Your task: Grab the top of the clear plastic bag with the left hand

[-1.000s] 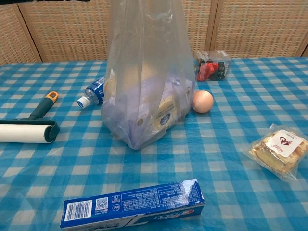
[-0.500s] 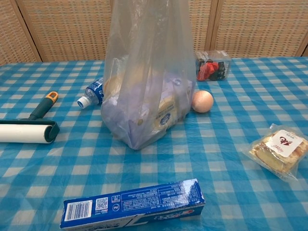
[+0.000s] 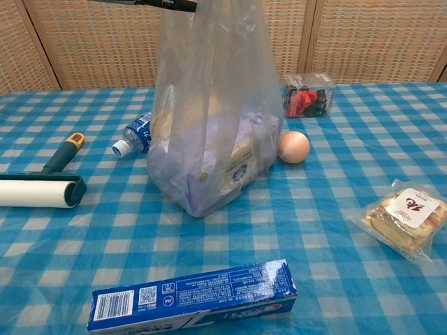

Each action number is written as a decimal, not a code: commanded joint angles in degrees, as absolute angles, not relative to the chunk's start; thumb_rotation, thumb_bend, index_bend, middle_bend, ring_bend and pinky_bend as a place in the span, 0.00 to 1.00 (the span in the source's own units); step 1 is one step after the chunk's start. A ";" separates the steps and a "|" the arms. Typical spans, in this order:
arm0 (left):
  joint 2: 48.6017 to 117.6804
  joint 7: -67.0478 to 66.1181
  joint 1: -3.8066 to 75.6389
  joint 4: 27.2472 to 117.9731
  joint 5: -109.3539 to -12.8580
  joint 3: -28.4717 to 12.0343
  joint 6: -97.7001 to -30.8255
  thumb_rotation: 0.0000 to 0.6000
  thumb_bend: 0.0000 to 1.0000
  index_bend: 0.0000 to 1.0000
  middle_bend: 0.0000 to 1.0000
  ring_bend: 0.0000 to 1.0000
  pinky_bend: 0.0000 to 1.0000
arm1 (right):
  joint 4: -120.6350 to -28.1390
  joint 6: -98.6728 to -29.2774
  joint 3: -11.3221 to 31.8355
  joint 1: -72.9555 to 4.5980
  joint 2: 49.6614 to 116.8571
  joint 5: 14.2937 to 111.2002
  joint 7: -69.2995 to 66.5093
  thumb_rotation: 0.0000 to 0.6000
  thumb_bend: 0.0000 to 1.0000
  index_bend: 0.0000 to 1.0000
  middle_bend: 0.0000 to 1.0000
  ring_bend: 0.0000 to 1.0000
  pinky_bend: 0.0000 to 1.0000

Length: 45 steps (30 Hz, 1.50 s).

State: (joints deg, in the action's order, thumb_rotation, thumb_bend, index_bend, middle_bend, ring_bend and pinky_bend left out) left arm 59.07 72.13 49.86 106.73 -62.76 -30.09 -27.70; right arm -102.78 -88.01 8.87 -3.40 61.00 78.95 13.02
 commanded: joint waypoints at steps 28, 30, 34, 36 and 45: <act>75.34 72.26 60.52 93.56 -56.92 -39.73 -22.71 1.00 0.00 0.00 0.00 0.00 0.00 | -101.85 -86.51 9.28 -4.43 61.52 76.54 13.68 1.00 0.00 0.00 0.00 0.00 0.00; 77.18 71.94 61.38 92.51 -55.94 -40.03 -23.40 1.00 0.00 0.00 0.01 0.01 0.00 | -101.82 -86.55 9.38 -4.47 61.49 76.41 13.59 1.00 0.00 0.00 0.00 0.00 0.00; 80.44 70.32 62.78 90.14 -53.61 -40.19 -25.71 1.00 0.00 0.07 0.17 0.12 0.00 | -101.55 -86.24 9.56 -4.57 61.41 75.75 13.21 1.00 0.00 0.00 0.00 0.00 0.00; 81.15 69.81 62.93 89.72 -52.73 -40.28 -26.64 1.00 0.00 0.15 0.28 0.20 0.01 | -101.50 -86.19 9.59 -4.60 61.38 75.64 13.15 1.00 0.00 0.00 0.00 0.00 0.00; 83.09 65.06 62.64 89.33 -47.89 -40.37 -31.94 1.00 0.00 0.62 0.69 0.56 0.38 | -101.29 -86.08 9.62 -4.65 61.16 75.46 12.46 1.00 0.00 0.00 0.00 0.00 0.00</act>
State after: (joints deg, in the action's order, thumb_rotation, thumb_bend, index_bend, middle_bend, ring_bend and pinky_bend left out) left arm 82.86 65.65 62.81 89.15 -48.52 -40.30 -31.43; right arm -101.29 -86.07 9.62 -4.65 61.16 75.46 12.46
